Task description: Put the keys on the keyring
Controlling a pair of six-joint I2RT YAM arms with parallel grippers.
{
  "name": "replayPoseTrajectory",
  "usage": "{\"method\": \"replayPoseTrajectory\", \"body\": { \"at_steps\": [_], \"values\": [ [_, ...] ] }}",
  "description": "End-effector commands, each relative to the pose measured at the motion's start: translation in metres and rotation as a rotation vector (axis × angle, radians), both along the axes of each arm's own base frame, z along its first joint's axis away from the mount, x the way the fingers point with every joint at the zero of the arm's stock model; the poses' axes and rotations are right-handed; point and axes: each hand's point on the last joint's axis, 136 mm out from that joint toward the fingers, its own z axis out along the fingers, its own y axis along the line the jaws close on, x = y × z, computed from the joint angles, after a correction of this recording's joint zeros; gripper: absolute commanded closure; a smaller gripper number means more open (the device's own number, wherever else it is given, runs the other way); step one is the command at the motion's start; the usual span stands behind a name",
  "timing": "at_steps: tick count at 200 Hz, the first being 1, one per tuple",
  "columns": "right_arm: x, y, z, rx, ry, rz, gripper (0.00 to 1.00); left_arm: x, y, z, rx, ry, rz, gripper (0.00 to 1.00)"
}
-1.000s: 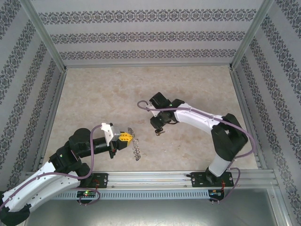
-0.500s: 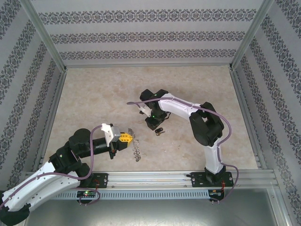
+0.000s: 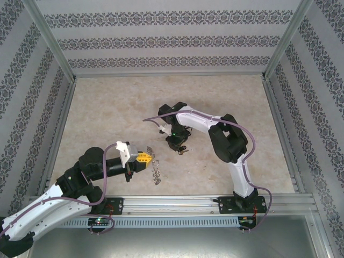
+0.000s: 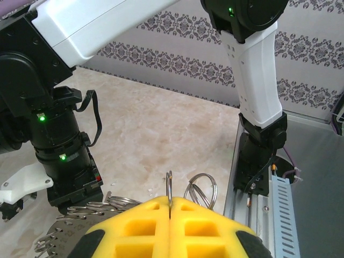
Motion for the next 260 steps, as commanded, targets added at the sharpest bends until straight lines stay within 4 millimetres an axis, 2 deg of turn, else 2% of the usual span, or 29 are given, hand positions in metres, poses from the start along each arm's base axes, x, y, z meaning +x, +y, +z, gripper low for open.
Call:
{"method": "replayPoseTrajectory", "body": {
  "at_steps": [1, 114, 192, 227, 260],
  "values": [
    [-0.001, 0.001, -0.002, -0.005, 0.035, 0.017, 0.71, -0.004, -0.001, 0.013, -0.033, -0.037, -0.013, 1.00],
    [-0.011, -0.008, -0.008, -0.048, 0.077, 0.035, 0.75, -0.005, -0.001, 0.013, -0.030, -0.045, -0.016, 1.00],
    [-0.012, -0.005, -0.013, -0.044, 0.086, 0.035, 0.79, -0.006, -0.001, 0.012, -0.024, -0.048, -0.013, 1.00],
    [-0.012, -0.006, -0.013, -0.046, 0.081, 0.035, 0.85, -0.007, -0.001, 0.012, -0.019, -0.050, -0.011, 1.00],
    [-0.007, -0.007, 0.001, -0.018, 0.042, 0.015, 0.93, -0.006, -0.001, 0.011, -0.012, -0.050, -0.007, 1.00]
  ]
}}
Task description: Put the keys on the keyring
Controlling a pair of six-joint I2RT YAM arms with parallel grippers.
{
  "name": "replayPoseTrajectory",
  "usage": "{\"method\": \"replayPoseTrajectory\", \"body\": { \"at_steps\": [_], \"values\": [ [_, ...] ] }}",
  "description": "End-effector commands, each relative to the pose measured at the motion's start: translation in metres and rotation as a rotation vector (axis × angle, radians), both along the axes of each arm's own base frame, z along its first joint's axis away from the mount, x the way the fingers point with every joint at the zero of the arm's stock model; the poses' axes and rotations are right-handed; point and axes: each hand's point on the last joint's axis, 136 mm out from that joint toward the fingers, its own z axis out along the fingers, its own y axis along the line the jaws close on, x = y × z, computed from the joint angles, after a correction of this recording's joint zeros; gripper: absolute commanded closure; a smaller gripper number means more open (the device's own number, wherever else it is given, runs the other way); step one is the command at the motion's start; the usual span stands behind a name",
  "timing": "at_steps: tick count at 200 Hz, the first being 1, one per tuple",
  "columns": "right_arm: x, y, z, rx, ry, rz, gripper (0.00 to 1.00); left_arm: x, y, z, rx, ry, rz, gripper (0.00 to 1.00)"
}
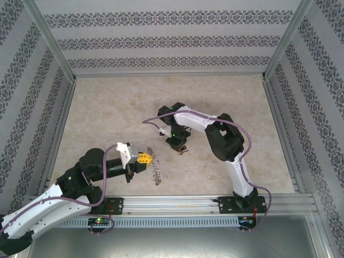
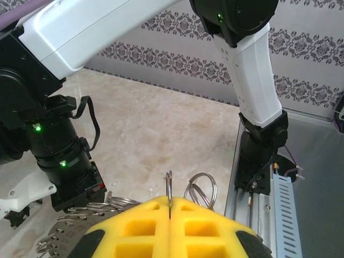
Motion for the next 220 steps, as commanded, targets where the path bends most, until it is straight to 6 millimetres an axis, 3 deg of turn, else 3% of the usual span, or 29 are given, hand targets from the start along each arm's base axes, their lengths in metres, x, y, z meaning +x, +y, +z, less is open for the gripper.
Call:
{"method": "replayPoseTrajectory", "body": {
  "at_steps": [1, 20, 70, 97, 129, 156, 190, 220],
  "values": [
    [-0.002, -0.002, 0.011, 0.022, -0.009, -0.011, 0.93, -0.003, 0.001, 0.011, -0.019, -0.040, -0.004, 1.00],
    [0.003, -0.002, 0.027, 0.083, -0.055, -0.047, 1.00, -0.002, 0.002, 0.010, -0.006, -0.036, 0.002, 1.00],
    [0.010, 0.003, 0.091, 0.340, -0.214, -0.135, 1.00, 0.003, 0.000, 0.005, 0.059, -0.031, 0.013, 1.00],
    [0.009, 0.017, 0.142, 0.587, -0.313, -0.169, 1.00, 0.007, -0.008, 0.001, 0.083, -0.033, -0.004, 1.00],
    [0.007, 0.031, 0.217, 0.943, -0.448, -0.227, 1.00, 0.007, -0.019, 0.005, 0.075, -0.066, -0.052, 1.00],
    [-0.009, 0.041, 0.264, 1.219, -0.511, -0.198, 1.00, 0.003, -0.028, 0.010, 0.046, -0.098, -0.107, 1.00],
    [-0.035, 0.050, 0.282, 1.400, -0.528, -0.118, 1.00, 0.008, -0.036, 0.006, 0.062, -0.126, -0.118, 1.00],
    [-0.072, 0.051, 0.294, 1.555, -0.580, 0.033, 1.00, 0.013, -0.039, 0.008, 0.052, -0.155, -0.103, 1.00]
  ]
}}
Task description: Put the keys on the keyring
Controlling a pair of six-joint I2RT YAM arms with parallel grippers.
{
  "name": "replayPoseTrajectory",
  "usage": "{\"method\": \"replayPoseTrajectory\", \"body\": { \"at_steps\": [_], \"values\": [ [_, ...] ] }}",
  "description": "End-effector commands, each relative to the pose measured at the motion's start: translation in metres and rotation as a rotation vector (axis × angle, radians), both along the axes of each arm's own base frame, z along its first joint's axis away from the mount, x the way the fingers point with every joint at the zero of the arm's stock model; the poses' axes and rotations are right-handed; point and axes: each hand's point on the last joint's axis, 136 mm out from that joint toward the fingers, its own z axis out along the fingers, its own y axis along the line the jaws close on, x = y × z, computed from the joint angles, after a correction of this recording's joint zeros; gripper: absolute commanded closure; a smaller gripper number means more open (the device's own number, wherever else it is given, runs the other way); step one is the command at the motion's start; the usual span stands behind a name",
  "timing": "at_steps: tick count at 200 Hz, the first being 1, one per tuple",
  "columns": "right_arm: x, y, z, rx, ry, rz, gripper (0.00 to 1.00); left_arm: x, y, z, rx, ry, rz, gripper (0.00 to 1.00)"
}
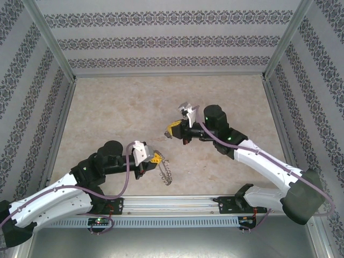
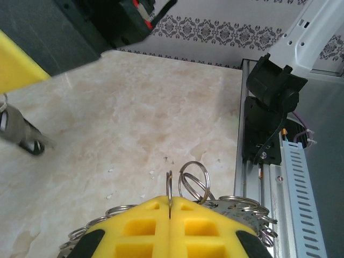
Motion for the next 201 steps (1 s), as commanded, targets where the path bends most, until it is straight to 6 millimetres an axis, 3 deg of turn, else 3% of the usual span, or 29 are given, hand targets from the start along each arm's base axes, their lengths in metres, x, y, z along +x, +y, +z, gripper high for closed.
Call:
{"method": "replayPoseTrajectory", "body": {
  "at_steps": [1, 28, 85, 139, 201],
  "values": [
    [-0.032, 0.005, 0.046, 0.202, -0.178, 0.118, 1.00, -0.001, -0.007, 0.033, -0.094, -0.116, -0.031, 1.00],
    [-0.049, 0.002, 0.049, 0.241, -0.236, 0.170, 1.00, 0.000, -0.006, 0.035, -0.097, -0.139, -0.027, 1.00],
    [-0.082, 0.017, 0.054, 0.294, -0.256, 0.335, 1.00, 0.005, -0.007, 0.030, -0.083, -0.156, -0.011, 1.00],
    [-0.089, 0.012, 0.040, 0.244, -0.243, 0.354, 1.00, 0.002, -0.001, 0.033, -0.087, -0.174, -0.007, 1.00],
    [-0.084, -0.001, 0.041, 0.227, -0.284, 0.315, 1.00, -0.004, 0.005, 0.034, -0.079, -0.171, -0.015, 1.00]
  ]
}}
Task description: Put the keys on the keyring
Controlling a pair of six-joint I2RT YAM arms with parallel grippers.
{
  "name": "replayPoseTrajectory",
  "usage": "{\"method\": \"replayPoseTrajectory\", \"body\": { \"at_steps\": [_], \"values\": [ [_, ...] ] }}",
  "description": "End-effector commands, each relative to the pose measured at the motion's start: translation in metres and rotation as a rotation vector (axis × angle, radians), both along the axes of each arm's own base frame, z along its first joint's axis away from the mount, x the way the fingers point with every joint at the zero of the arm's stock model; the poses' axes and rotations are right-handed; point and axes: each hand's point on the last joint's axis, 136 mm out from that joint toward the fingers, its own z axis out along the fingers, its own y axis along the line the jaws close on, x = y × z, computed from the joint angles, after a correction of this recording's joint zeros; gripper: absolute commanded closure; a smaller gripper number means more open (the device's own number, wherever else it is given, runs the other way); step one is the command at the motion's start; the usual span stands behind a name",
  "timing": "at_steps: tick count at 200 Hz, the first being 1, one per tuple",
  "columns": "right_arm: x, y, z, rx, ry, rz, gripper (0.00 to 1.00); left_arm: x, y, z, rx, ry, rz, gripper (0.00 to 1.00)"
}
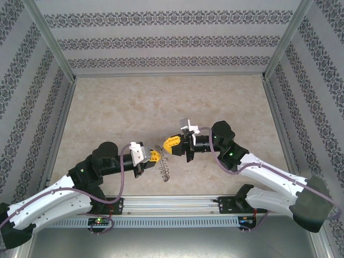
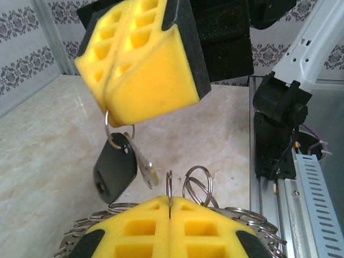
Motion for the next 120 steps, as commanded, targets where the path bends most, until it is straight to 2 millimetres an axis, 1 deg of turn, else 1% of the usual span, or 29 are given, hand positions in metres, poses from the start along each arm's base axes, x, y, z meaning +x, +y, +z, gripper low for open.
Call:
{"method": "replayPoseTrajectory", "body": {
  "at_steps": [1, 25, 41, 61, 86, 120],
  "values": [
    [-0.002, -0.008, 0.003, 0.010, -0.055, 0.005, 1.00, -0.005, 0.001, 0.013, -0.023, -0.048, -0.016, 1.00],
    [0.002, -0.014, 0.008, 0.024, -0.068, -0.015, 1.00, -0.006, 0.001, 0.011, -0.015, -0.039, -0.024, 1.00],
    [-0.001, -0.015, 0.010, 0.026, -0.076, 0.001, 1.00, -0.005, 0.001, 0.010, -0.009, -0.038, -0.019, 1.00],
    [-0.006, -0.014, 0.005, -0.002, -0.072, 0.033, 1.00, -0.004, 0.001, 0.013, -0.010, -0.043, -0.013, 1.00],
    [-0.013, -0.016, -0.002, -0.033, -0.065, 0.066, 1.00, -0.003, -0.001, 0.011, 0.002, -0.033, -0.018, 1.00],
    [-0.018, -0.016, -0.003, -0.034, -0.060, 0.101, 1.00, -0.002, -0.003, 0.011, 0.002, -0.034, -0.021, 1.00]
  ]
}}
